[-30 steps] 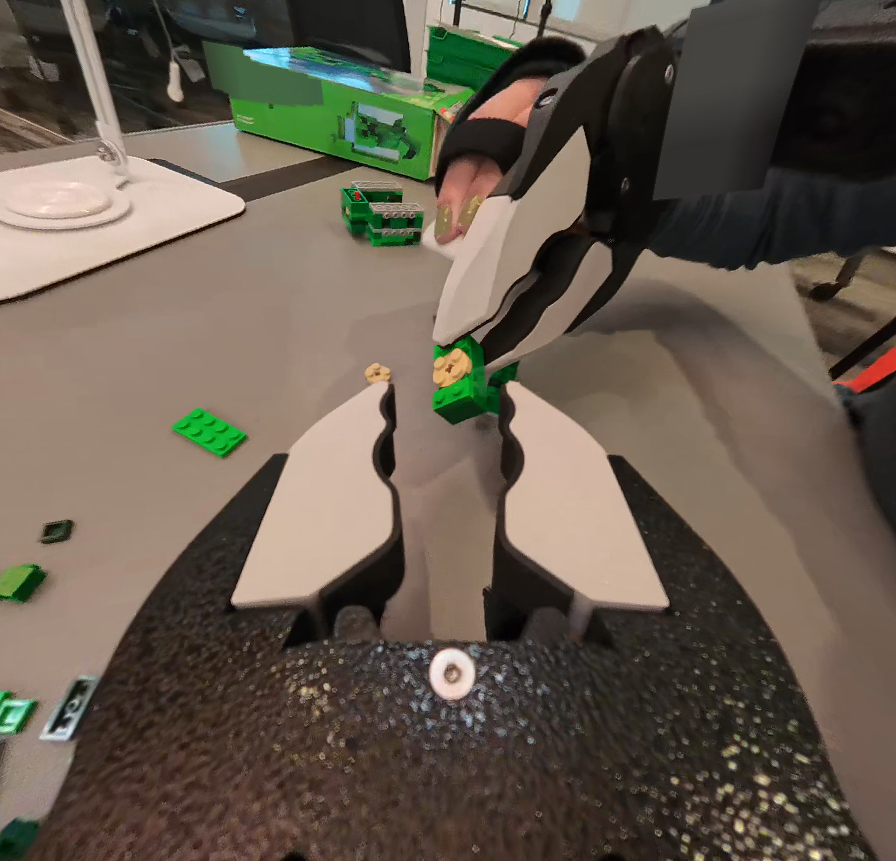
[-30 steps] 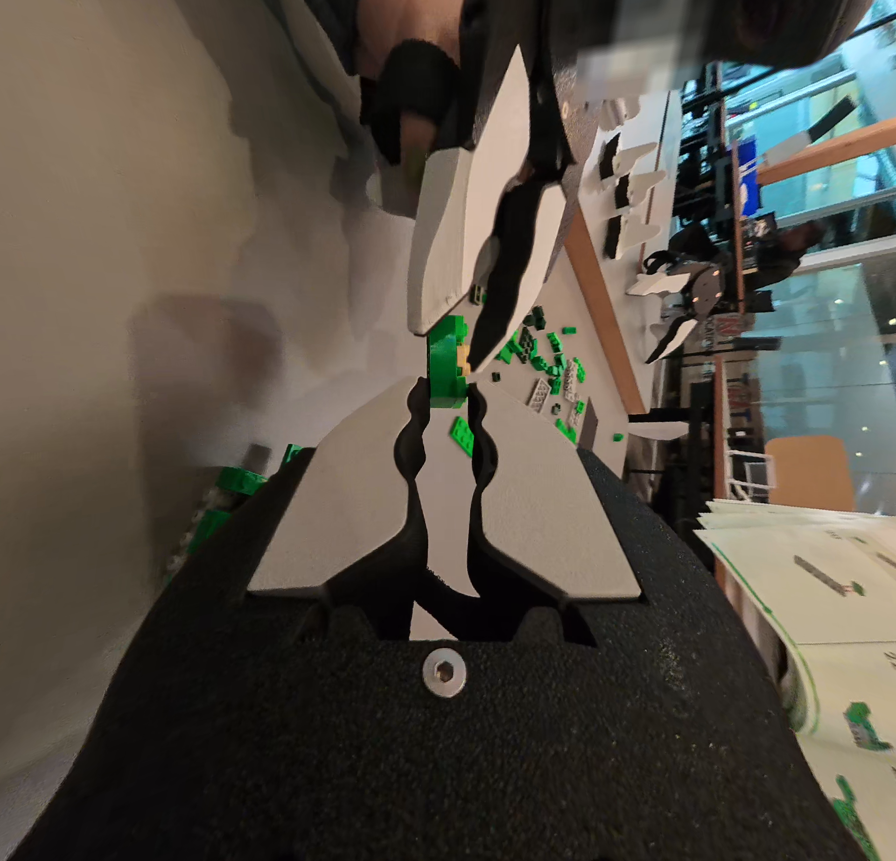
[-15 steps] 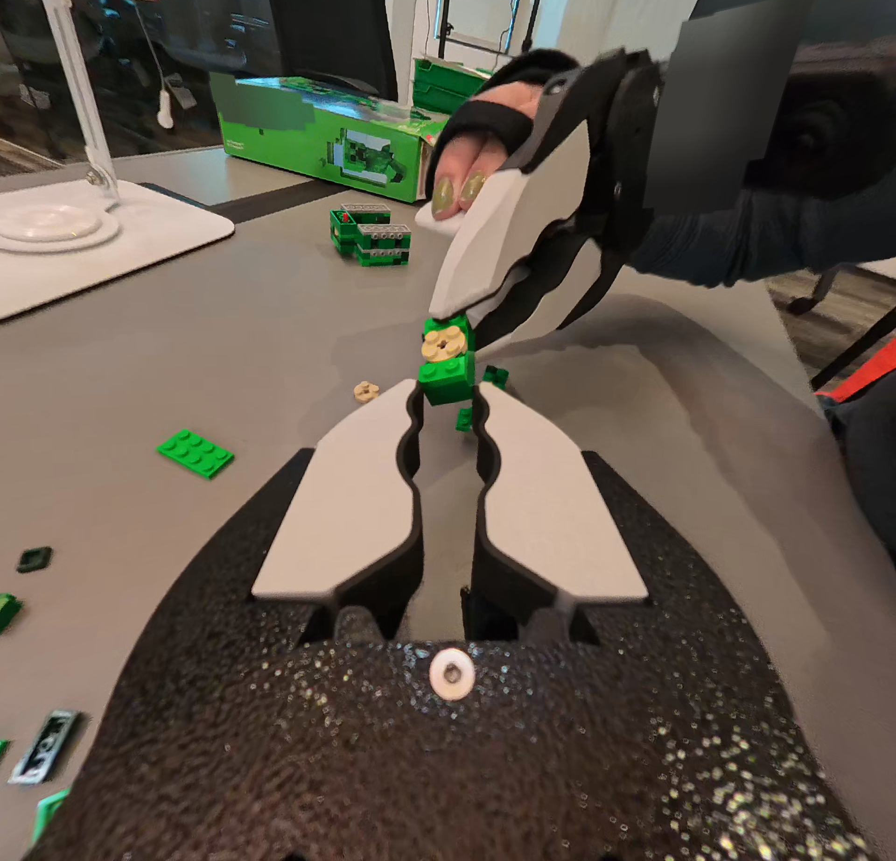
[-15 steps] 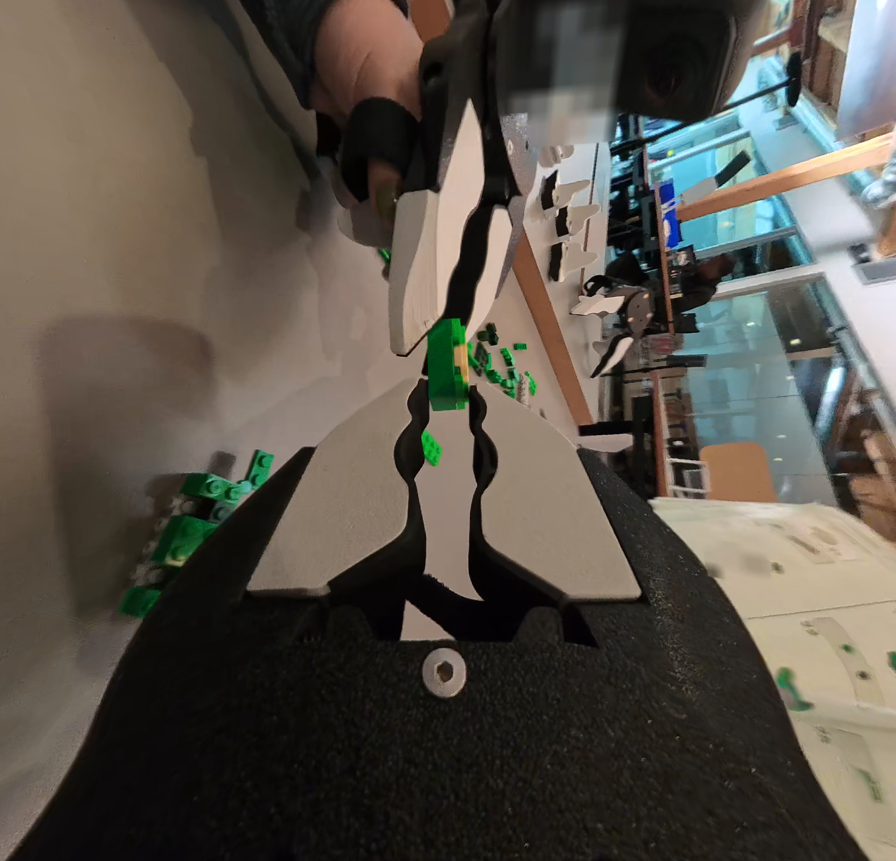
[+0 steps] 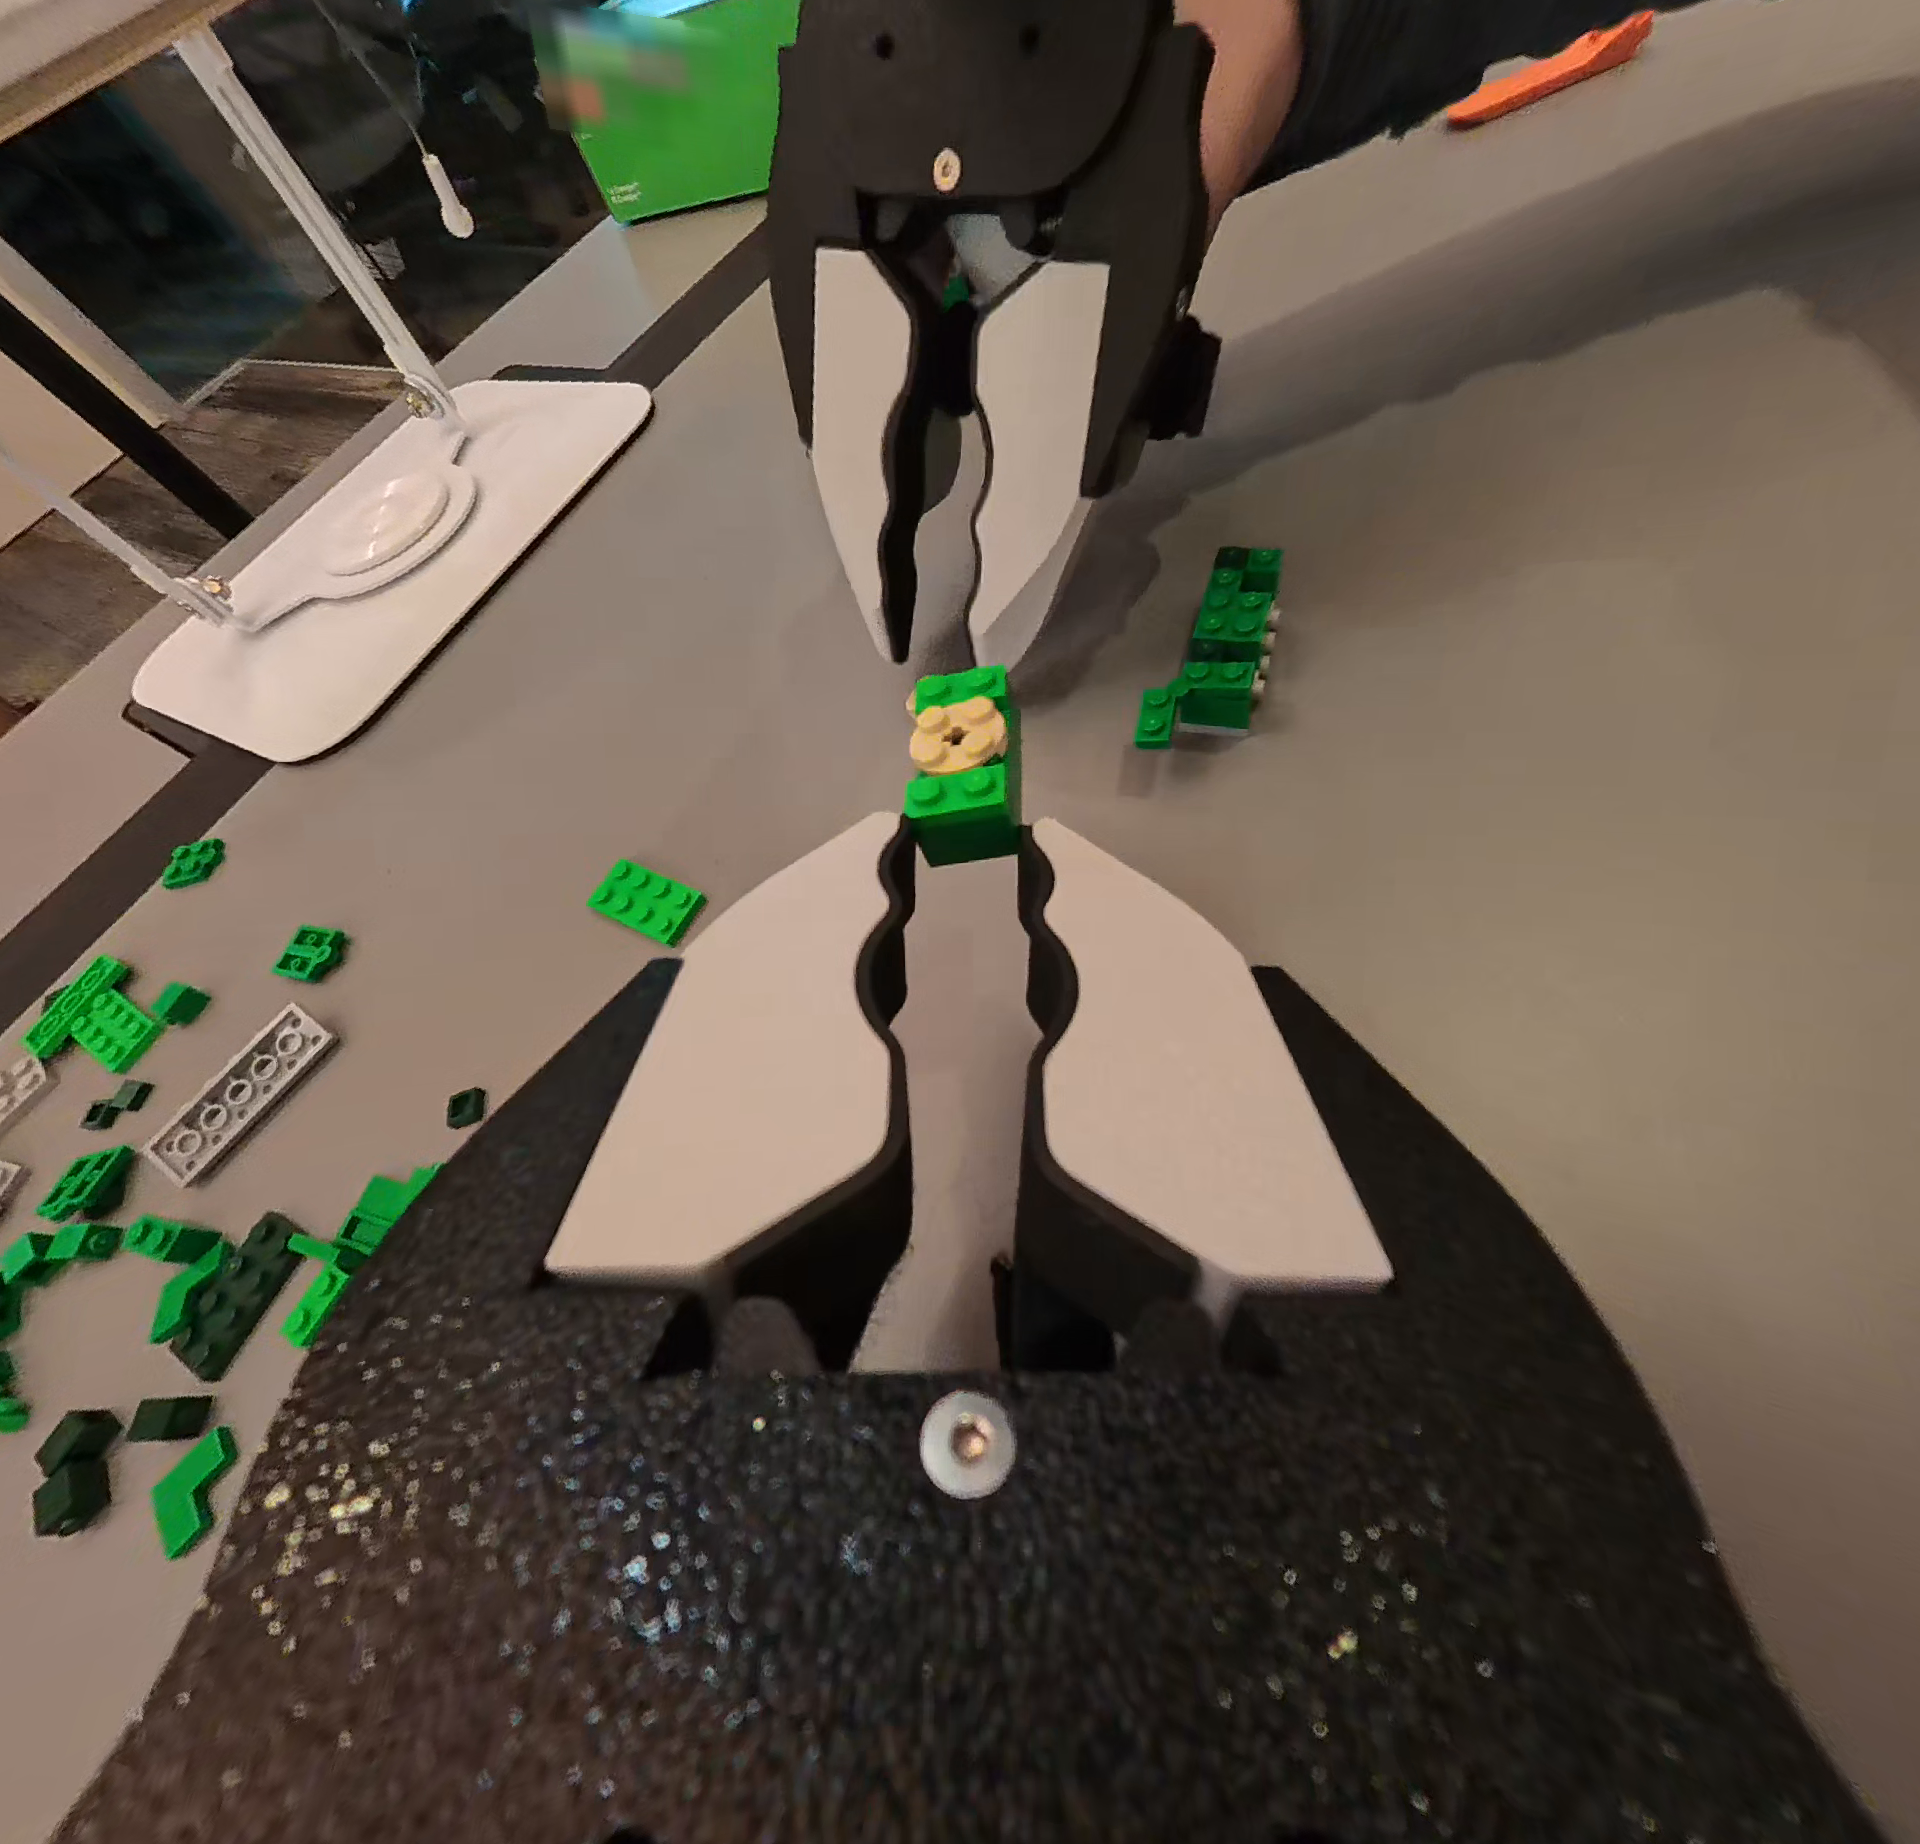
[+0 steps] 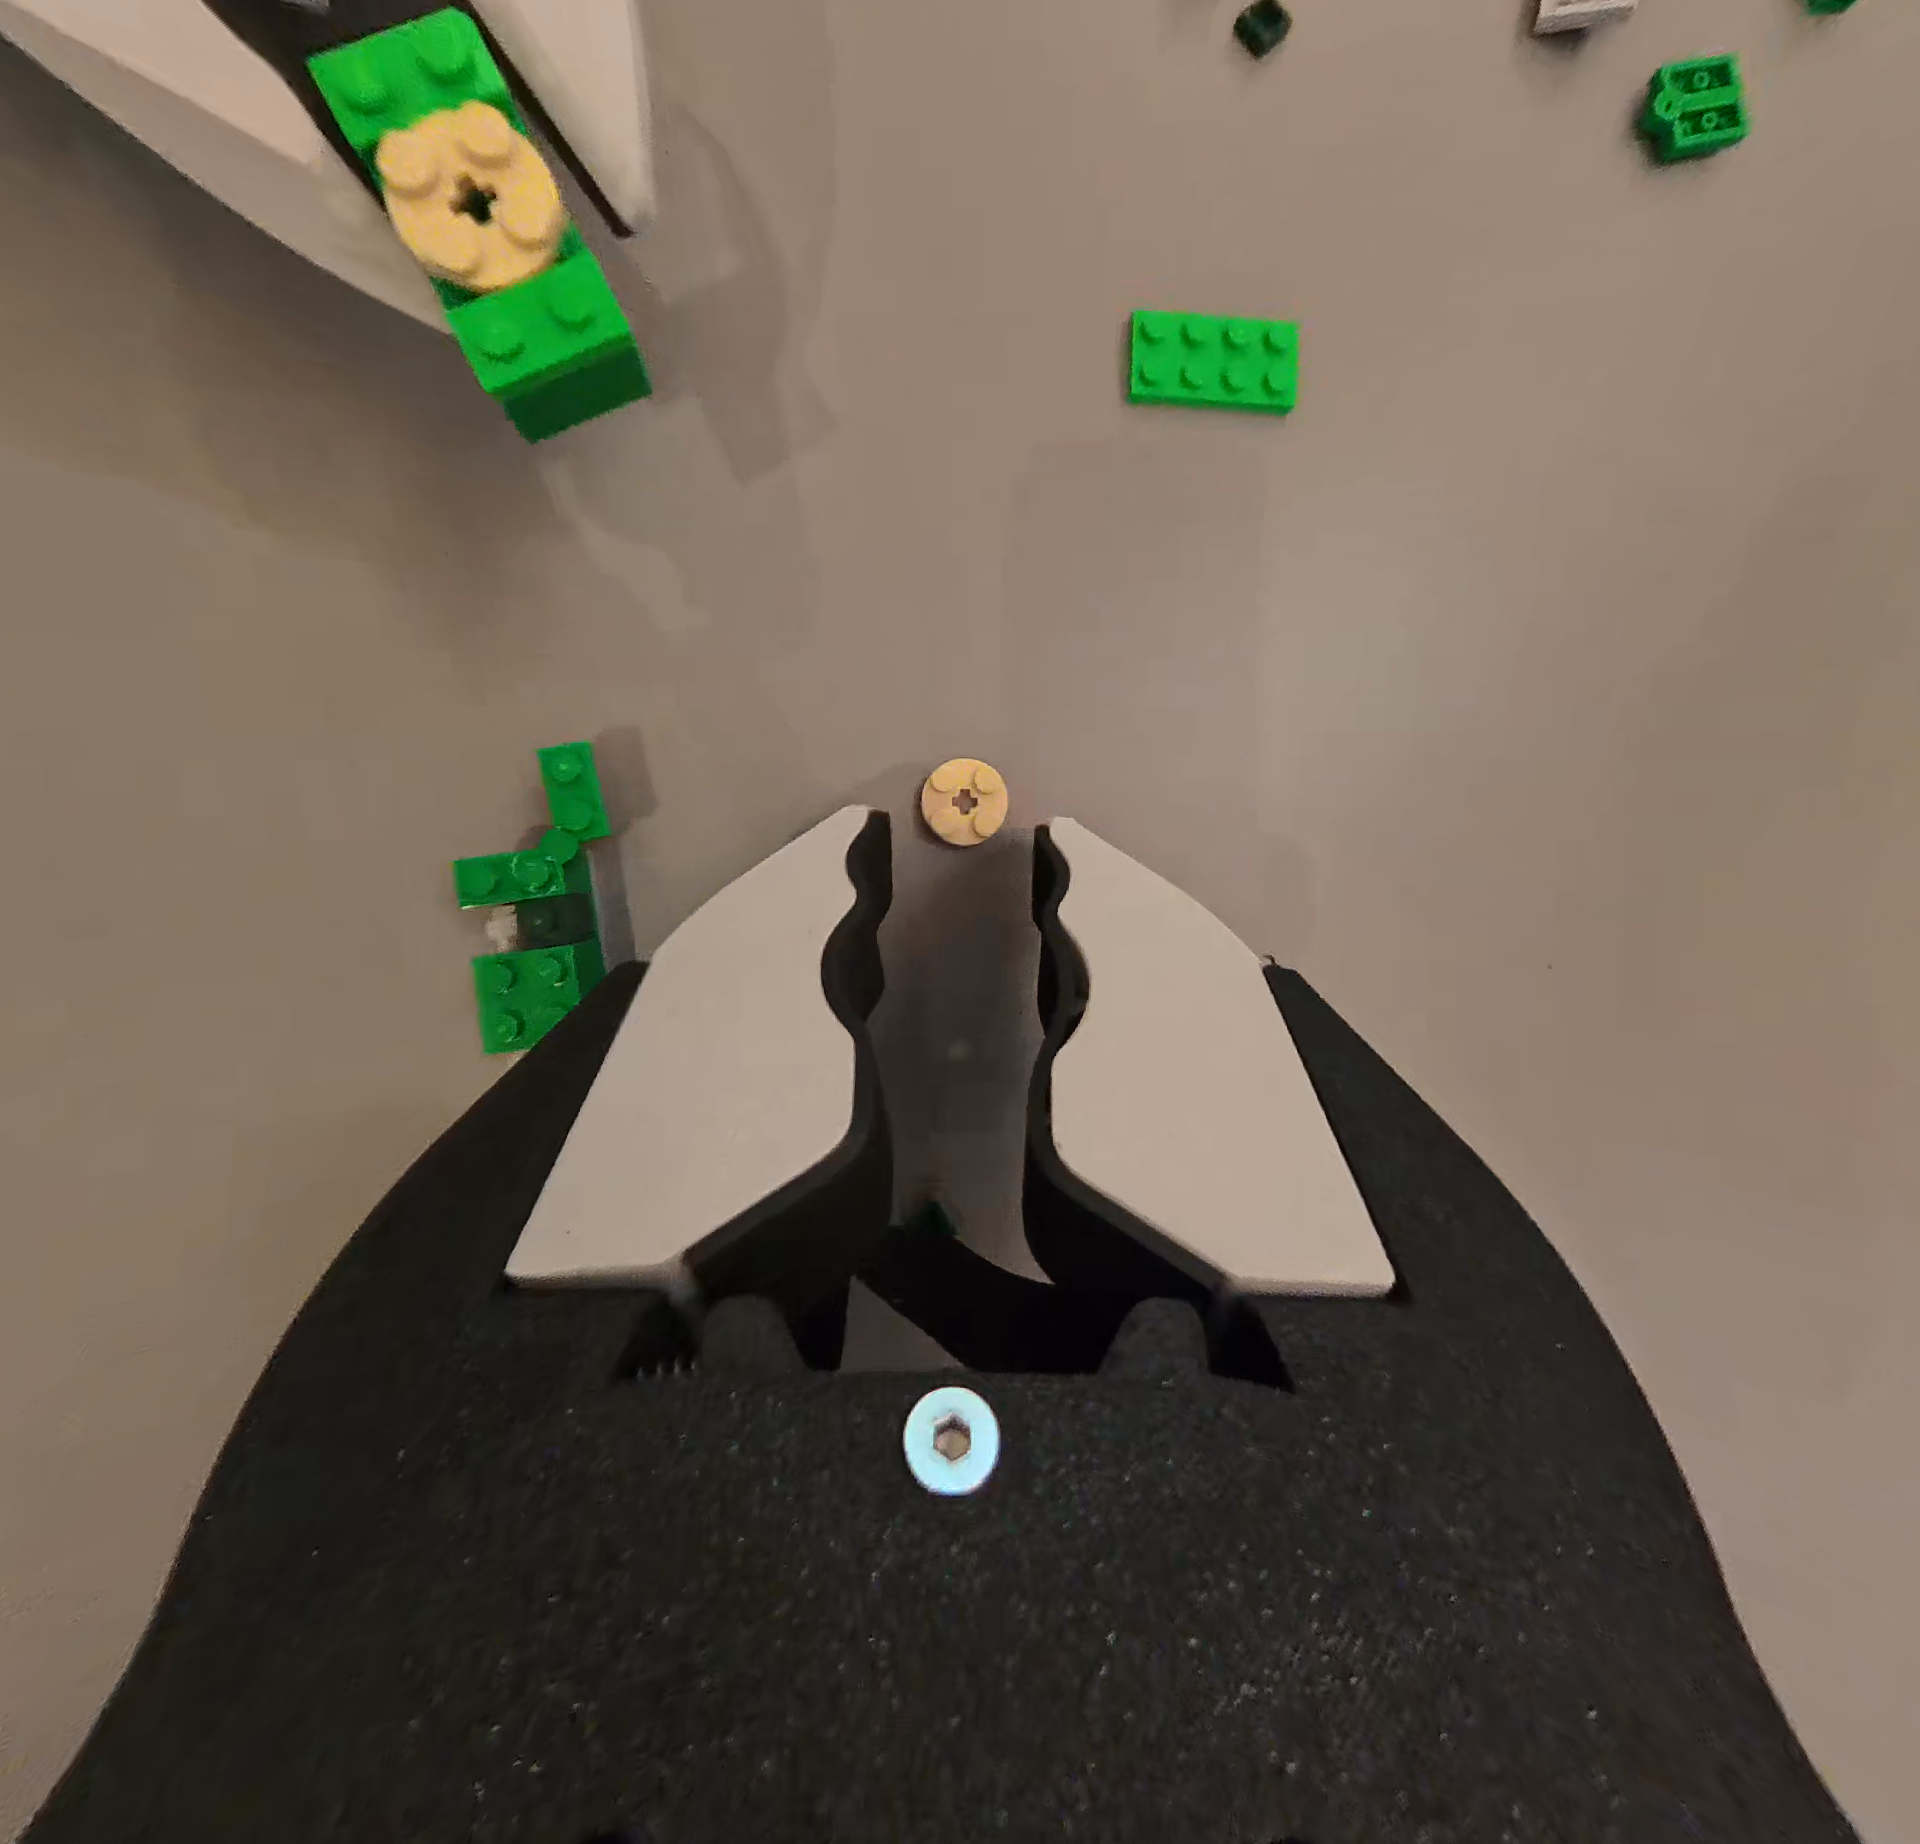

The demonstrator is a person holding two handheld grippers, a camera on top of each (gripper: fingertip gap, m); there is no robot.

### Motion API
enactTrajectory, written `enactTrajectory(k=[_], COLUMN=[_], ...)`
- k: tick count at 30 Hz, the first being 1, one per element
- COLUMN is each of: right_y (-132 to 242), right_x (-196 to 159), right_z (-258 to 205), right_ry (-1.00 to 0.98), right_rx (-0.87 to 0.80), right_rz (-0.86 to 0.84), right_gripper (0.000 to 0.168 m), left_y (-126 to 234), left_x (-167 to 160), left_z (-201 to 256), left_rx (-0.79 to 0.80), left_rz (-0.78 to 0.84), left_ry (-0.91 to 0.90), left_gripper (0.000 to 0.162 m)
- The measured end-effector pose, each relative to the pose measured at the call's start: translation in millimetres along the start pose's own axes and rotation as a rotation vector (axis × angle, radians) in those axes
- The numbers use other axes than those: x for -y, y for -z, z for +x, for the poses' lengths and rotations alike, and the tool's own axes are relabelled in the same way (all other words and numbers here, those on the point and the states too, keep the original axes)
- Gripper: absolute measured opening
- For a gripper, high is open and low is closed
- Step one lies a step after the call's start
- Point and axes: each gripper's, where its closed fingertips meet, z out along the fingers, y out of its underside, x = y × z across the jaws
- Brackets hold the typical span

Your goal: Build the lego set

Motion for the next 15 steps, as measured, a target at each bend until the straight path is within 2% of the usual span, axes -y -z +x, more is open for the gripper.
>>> enactTrajectory(k=[5,7,11,15], right_y=[-6,-7,-5,19], right_x=[1,1,4,44], right_z=[2,2,2,-16], right_ry=[-0.011,-0.007,0.016,0.121], right_rx=[0.002,0.008,0.025,0.116], right_rz=[-0.025,-0.028,-0.020,0.180], right_gripper=[0.022,0.015,0.015,0.015], left_y=[-1,-1,-2,-5], left_x=[0,0,-2,-5], left_z=[2,3,4,7], left_rx=[-0.012,-0.018,-0.024,-0.054], left_rz=[0.001,-0.001,-0.011,-0.028], left_ry=[-0.007,-0.010,-0.009,0.030], left_gripper=[0.018,0.018,0.018,0.018])
